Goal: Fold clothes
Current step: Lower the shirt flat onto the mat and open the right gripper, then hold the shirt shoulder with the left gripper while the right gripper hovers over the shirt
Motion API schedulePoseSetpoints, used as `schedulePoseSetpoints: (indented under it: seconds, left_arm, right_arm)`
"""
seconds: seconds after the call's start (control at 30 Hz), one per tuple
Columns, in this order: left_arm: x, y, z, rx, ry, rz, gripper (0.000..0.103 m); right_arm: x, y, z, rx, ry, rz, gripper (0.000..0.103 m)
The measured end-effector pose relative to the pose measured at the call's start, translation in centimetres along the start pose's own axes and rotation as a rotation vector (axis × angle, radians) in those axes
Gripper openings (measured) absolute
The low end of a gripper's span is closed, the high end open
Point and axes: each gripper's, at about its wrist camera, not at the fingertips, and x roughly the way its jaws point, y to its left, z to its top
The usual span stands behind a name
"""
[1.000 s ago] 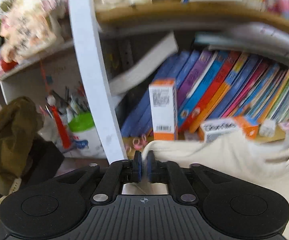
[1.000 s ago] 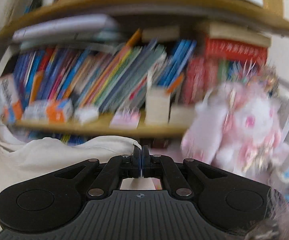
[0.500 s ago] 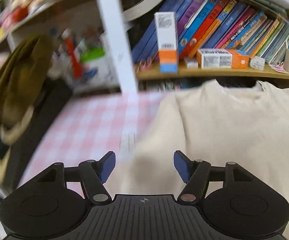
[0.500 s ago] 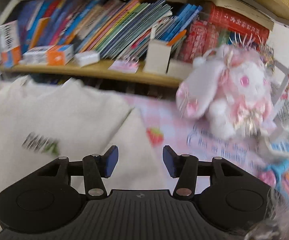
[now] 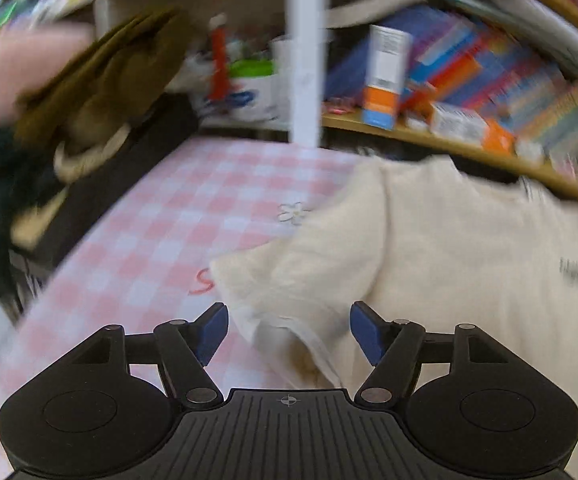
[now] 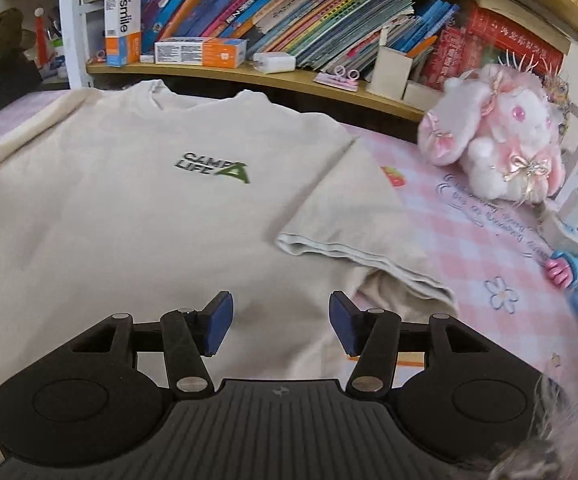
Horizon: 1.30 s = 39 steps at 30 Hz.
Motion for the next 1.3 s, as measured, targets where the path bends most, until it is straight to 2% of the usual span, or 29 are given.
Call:
schedulePoseSetpoints:
  seconds: [0.07,0.17,0.2,0.23,0.3,0.5,0.57,0.6,0.63,0.7,0.77,0.83,0.93,1.1,1.3]
  left_arm:
    - [0.3,1.9,1.4,-0.138,0.032,-0.03,0.069]
    - [2.9,4.1,2.4,-0.302,0.103,-0.089,0.069]
    - [3.7,4.3,2.8,-0.321,0.112,-0.078,0.068]
    - [4.3,4.2,3.1,-0.318,0.108,-0.059,0.067]
    - [5.3,4.2,3.6,-0.304,0.1,-0.007,0.065]
    - [6.5,4.6,4.9,-0.276,0.08,0.008,0.064]
    - [6.8,4.0,5.3,-0.208,0.078,0.033,0.048]
    - [6.9,3.7,5.4,-0.176,0.075,0.047,0.029]
    - [7.1,3.4,5.5,-0.145,0.073,0.061,0.019]
    - [7.3,3.8,5.8,-0.148,0.083,0.017,0.009]
    - [7.6,4.5,6.2,-0.172,0.101,-0.033,0.007]
    - [7.6,6.0,7.4,-0.186,0.058,-0.03,0.007]
    - [8.3,9.2,9.9,-0.234,-0.019,0.037,0.007]
    - [10.6,12.3,12.8,-0.192,-0.004,0.058,0.007]
    - [12.7,12.1,12.0,-0.147,0.015,0.072,0.007]
  right_arm:
    - [-0.2,0.7,-0.2,-0.012,0.005,0.011,0.051]
    - [-0.2,2.0,-0.6,-0.058,0.026,0.014,0.047]
    - [-0.1,2.5,-0.8,-0.077,0.034,0.01,0.041]
    - [0.0,2.9,-0.9,-0.093,0.05,0.01,0.032]
    - [0.0,3.6,-1.2,-0.109,0.077,0.019,0.021]
    - [-0.6,5.2,-2.0,-0.157,0.095,-0.019,0.02]
    - [-0.6,5.6,-2.0,-0.174,0.098,-0.033,0.019]
    - [-0.6,5.8,-2.1,-0.182,0.099,-0.04,0.019]
    - [-0.6,6.0,-2.0,-0.188,0.103,-0.045,0.017]
    - [-0.5,6.4,-1.9,-0.199,0.111,-0.053,0.013]
    - [-0.3,6.8,-1.8,-0.209,0.119,-0.061,0.012]
    - [-0.1,6.9,-1.7,-0.21,0.128,-0.07,0.011]
    - [0.1,6.9,-1.4,-0.201,0.145,-0.076,0.011]
    - [0.5,6.8,-0.8,-0.165,0.176,-0.088,0.011]
    - [0.9,6.6,-0.4,-0.129,0.194,-0.099,0.011]
